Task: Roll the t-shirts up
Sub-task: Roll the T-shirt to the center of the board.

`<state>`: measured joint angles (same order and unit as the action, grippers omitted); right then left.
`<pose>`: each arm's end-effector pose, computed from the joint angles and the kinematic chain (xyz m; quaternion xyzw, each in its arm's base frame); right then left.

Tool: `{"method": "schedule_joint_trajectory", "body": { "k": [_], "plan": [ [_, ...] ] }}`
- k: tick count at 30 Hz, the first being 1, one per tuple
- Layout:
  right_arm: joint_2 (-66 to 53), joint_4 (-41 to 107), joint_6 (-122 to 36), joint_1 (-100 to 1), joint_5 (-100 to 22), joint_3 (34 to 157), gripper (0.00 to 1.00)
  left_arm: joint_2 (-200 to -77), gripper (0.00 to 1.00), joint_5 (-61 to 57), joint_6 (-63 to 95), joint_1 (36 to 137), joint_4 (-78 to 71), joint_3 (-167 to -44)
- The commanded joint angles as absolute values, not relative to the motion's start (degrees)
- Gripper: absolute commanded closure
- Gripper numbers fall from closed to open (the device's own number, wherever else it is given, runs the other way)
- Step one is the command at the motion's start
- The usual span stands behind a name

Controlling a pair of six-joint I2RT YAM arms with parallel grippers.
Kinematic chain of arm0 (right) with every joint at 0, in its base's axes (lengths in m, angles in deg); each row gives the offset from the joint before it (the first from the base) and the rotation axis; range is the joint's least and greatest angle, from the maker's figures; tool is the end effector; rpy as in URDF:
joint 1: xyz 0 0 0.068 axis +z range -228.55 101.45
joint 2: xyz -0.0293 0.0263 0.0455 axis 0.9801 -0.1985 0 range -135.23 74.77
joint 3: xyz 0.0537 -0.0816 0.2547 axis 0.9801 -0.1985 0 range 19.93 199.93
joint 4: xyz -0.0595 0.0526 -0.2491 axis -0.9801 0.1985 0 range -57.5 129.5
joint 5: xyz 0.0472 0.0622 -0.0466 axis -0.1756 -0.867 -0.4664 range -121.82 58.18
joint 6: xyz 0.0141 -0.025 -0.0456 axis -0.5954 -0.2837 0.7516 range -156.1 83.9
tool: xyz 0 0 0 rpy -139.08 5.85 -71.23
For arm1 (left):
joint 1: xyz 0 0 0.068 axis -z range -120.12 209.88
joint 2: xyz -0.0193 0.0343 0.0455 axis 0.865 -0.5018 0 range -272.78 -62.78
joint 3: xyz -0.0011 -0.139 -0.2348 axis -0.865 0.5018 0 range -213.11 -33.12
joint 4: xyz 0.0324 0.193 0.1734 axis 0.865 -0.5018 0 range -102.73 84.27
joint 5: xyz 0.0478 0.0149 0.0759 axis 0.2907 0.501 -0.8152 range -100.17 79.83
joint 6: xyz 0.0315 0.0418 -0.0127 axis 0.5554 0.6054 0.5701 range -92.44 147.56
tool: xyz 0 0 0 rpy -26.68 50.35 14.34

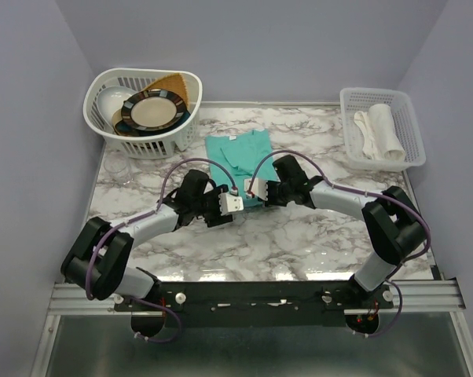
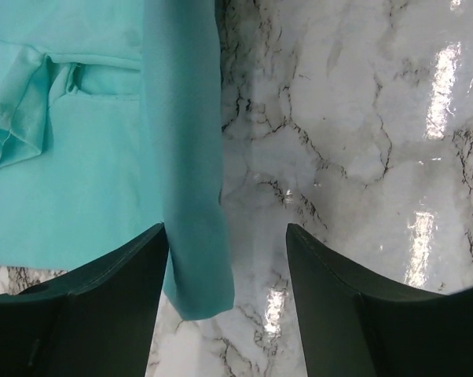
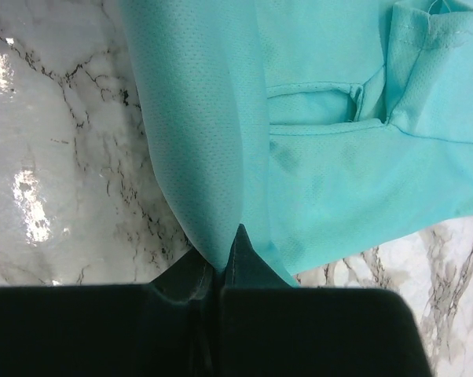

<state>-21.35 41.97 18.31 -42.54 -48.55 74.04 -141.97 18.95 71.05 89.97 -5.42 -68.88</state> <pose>0.2672 0.2068 0.1720 -0.6967 0.6239 0.0834 0.3441 0.2219 -0.1485 0.1762 0.6119 0.6512 -0.1842 0.4094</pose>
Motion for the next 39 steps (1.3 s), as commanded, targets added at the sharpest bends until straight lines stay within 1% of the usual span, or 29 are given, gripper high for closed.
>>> {"method": "schedule_joint_trajectory", "body": {
  "k": [1, 3, 5, 6, 7, 9, 10, 12, 13, 14, 15, 17, 18, 19, 20, 21, 22, 23, 28, 33, 39],
  "plan": [
    [-21.04, 42.96, 16.46, -42.69, -48.78, 73.99, 0.95, -143.90, 0.30, 14.80, 72.48, 92.66, -5.29, -69.94],
    [-20.77, 42.70, 16.37, -42.61, -49.05, 73.64, 0.95, -145.21, 0.31, 14.53, 72.21, 92.66, -5.64, -69.86],
    [-20.68, 42.78, 16.02, -42.61, -49.05, 73.37, 0.95, -146.00, 0.34, 14.09, 72.21, 92.66, -4.95, -69.15],
    [-20.68, 42.70, 16.02, -42.69, -49.22, 73.28, 0.95, -146.10, 0.39, 14.09, 72.12, 92.58, -4.42, -68.89],
    [-20.59, 42.96, 16.02, -42.69, -49.40, 73.20, 0.95, -146.10, 0.47, 14.00, 71.86, 92.57, -4.85, -69.15],
    [-20.42, 44.18, 16.19, -42.78, -50.45, 73.02, 0.95, -146.62, 0.54, 14.09, 70.72, 92.49, -5.64, -70.98],
    [-20.07, 44.88, 16.37, -42.78, -51.06, 72.93, 0.94, -146.62, 0.61, 14.96, 70.19, 92.31, -7.82, -71.78],
    [-19.72, 48.64, 16.28, -43.57, -54.21, 73.80, 0.95, -146.80, 0.69, 16.89, 68.79, 91.09, -10.81, -74.58],
    [-19.28, 50.50, 15.59, -44.01, -55.63, 74.42, 0.95, -146.89, 0.78, 18.38, 68.26, 90.38, -14.57, -75.64],
    [-18.93, 51.91, 14.53, -44.53, -56.86, 74.86, 0.94, -147.15, 0.83, 20.83, 68.08, 89.77, -16.61, -76.79],
    [-18.49, 54.45, 13.57, -46.02, -59.57, 75.91, 0.95, -147.67, 0.85, 22.86, 67.38, 89.07, -18.81, -79.15],
    [-18.57, 59.19, 14.34, -47.26, -63.18, 77.75, 0.94, -150.21, 0.89, 29.34, 67.90, 86.43, -28.37, -82.32],
    [-18.57, 64.70, 15.48, -48.05, -66.07, 78.72, 0.94, -151.53, 0.91, 31.12, 68.60, 85.64, -31.80, -86.16],
    [-18.92, 67.45, 18.19, -48.40, -67.49, 80.56, 0.94, -153.02, 0.94, 33.05, 69.65, 84.24, -39.41, -88.20],
    [-20.23, 70.35, 20.13, -48.75, -68.90, 81.71, 0.94, -155.82, 0.94, 35.33, 70.79, 83.62, -43.22, -90.22],
    [-21.03, 76.64, 21.89, -49.19, -70.74, 82.94, 0.94, -157.33, 0.96, 38.23, 72.46, 83.26, -47.00, -93.90],
    [-22.08, 78.88, 23.47, -49.37, -71.37, 85.30, 0.94, -158.56, 0.98, 39.30, 75.08, 83.08, -53.31, -95.59],
    [-23.13, 84.13, 24.88, -49.72, -72.42, 86.54, 0.94, -160.58, 1.00, 40.10, 75.98, 82.56, -55.46, -96.82],
    [-32.25, 96.20, 29.45, -51.04, -77.08, 94.71, 0.95, -165.86, 1.00, 43.09, 80.82, 81.06, -66.00, -102.89],
    [-40.71, 108.85, 34.03, -51.83, -79.89, 104.64, 0.95, -171.40, 1.00, 43.18, 83.55, 79.22, -70.85, -106.76],
    [-47.92, 116.15, 38.78, -52.80, -78.41, 110.72, 0.95, -176.49, 1.00, 41.60, 83.72, 78.34, -72.61, -111.59]
  ]
}}
